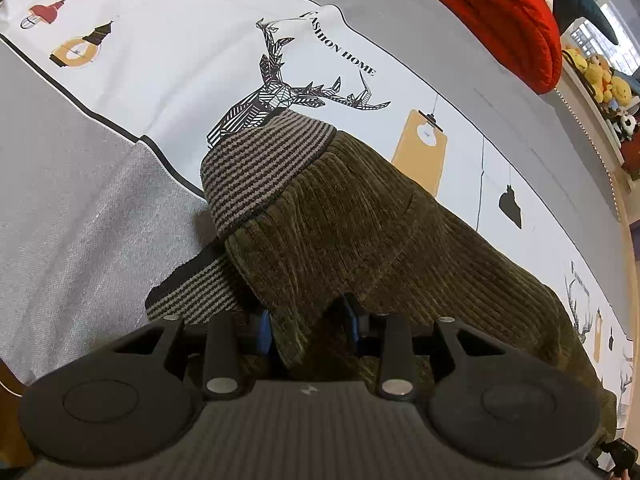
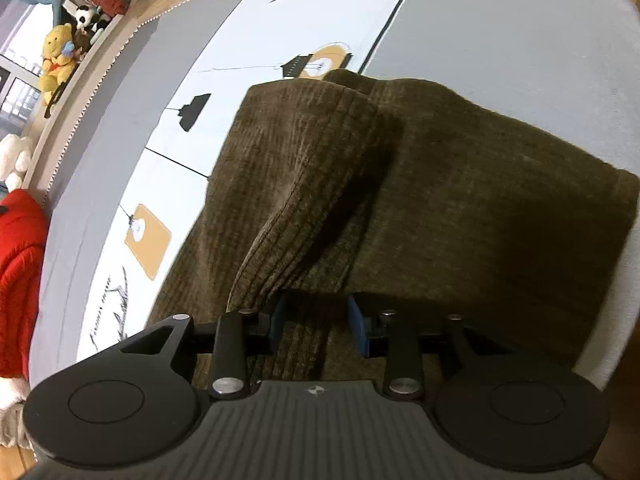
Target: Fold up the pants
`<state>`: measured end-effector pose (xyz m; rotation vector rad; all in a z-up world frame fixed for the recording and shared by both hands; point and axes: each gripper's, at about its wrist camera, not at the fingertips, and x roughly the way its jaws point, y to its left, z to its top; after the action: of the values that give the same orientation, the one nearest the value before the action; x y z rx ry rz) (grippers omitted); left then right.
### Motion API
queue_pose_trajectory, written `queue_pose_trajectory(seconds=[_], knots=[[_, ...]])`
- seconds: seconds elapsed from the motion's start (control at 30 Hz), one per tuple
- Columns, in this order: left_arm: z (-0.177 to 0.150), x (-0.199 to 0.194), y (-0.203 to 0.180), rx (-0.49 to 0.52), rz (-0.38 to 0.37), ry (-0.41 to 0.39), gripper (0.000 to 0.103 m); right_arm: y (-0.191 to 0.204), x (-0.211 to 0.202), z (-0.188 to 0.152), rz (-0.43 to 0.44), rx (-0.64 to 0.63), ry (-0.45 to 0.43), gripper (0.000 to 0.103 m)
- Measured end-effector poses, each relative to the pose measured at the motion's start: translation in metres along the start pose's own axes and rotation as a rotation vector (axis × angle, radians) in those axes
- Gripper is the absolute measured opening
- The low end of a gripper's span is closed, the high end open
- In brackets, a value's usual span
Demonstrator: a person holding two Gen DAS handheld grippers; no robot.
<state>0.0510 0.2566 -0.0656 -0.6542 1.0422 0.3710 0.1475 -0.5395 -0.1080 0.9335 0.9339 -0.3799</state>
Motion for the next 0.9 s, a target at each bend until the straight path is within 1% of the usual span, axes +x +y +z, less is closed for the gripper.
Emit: queue_pose_trajectory(seconds=[0.13, 0.27, 0.3, 0.37, 0.4, 0.43, 0.47, 0.53, 0.57, 0.6, 0.67, 0.73, 0.8, 0.83, 0.9], knots=[[0.0, 0.002, -0.001, 0.006, 0.003, 0.0, 0.038, -0.003, 0.0, 0.003, 0.017, 0.031, -0.008, 0.038], [0.0, 0.002, -0.003, 0.007, 0.001, -0.005, 0.038, -0.005, 0.002, 0.007, 0.073, 0.069, -0.021, 0.038], [-0.001, 0.001, -0.003, 0.01, 0.001, -0.008, 0.036, -0.006, 0.003, 0.007, 0.08, 0.077, -0.022, 0.038], [-0.001, -0.001, -0.003, 0.022, 0.003, -0.021, 0.026, -0.004, 0.006, 0.007, 0.084, 0.086, -0.024, 0.037], [0.0, -0.003, -0.004, 0.027, 0.003, -0.03, 0.019, -0.003, 0.005, 0.007, 0.099, 0.087, -0.025, 0.037], [0.0, -0.004, -0.004, 0.029, 0.002, -0.037, 0.015, -0.001, 0.004, 0.007, 0.111, 0.079, -0.03, 0.036], [0.001, -0.005, -0.004, 0.028, -0.001, -0.042, 0.014, 0.002, 0.002, 0.007, 0.115, 0.061, -0.041, 0.029], [0.002, -0.007, -0.003, 0.025, -0.01, -0.05, 0.011, 0.006, -0.002, 0.007, 0.092, 0.022, -0.069, 0.009], [0.003, -0.009, -0.003, 0.026, -0.012, -0.055, 0.011, 0.007, -0.005, 0.008, 0.057, 0.007, -0.092, 0.003], [0.003, -0.01, -0.004, 0.026, -0.014, -0.062, 0.01, 0.008, -0.008, 0.009, 0.04, 0.008, -0.111, 0.003], [0.004, -0.016, -0.005, 0.022, -0.023, -0.082, 0.009, 0.011, -0.019, 0.011, 0.048, 0.012, -0.145, 0.002], [0.004, -0.025, -0.005, 0.023, -0.045, -0.11, 0.009, 0.021, -0.04, 0.012, 0.06, -0.03, -0.202, 0.002], [0.005, -0.04, -0.004, 0.024, -0.096, -0.156, 0.008, 0.031, -0.068, 0.01, 0.069, -0.092, -0.272, 0.002], [0.006, -0.048, -0.003, 0.023, -0.12, -0.178, 0.008, 0.032, -0.083, 0.007, 0.077, -0.104, -0.302, 0.002], [0.005, -0.06, 0.002, 0.03, -0.154, -0.198, 0.008, 0.029, -0.112, 0.001, 0.083, -0.128, -0.348, 0.002]])
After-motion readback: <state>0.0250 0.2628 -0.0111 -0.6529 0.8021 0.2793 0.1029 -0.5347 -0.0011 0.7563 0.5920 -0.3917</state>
